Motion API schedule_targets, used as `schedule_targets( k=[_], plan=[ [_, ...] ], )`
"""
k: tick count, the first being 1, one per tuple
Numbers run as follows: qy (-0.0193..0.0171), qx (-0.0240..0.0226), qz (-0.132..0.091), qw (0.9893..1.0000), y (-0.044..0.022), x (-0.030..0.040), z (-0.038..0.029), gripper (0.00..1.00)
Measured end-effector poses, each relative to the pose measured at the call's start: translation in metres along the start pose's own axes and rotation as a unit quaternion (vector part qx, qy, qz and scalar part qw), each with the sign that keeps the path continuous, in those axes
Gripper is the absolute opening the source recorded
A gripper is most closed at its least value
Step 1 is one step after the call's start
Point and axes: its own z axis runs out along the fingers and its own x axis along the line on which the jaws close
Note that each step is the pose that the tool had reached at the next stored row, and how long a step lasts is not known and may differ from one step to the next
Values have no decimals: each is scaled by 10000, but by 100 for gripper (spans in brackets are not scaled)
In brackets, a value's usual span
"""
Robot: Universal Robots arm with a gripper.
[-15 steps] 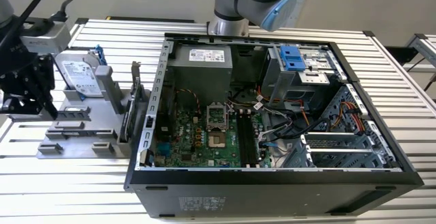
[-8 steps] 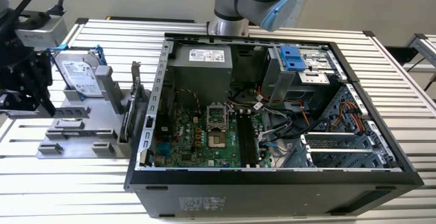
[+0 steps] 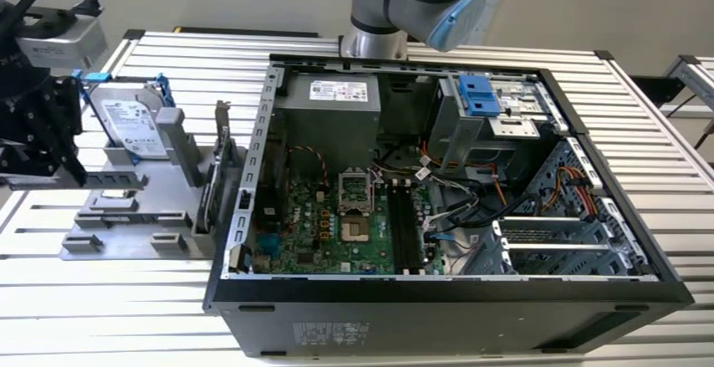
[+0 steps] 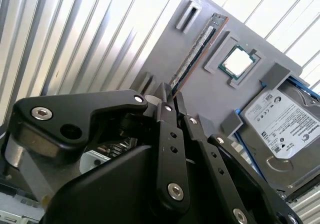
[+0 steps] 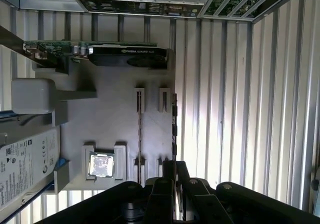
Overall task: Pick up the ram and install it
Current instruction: 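Pick up the ram and move it above insertion slot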
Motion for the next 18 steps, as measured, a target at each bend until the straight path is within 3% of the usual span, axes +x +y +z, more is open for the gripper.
schedule_targets(
  k=[18],
  plan=[
    [0, 1, 9, 10000, 2, -11, -187, 0]
  ],
)
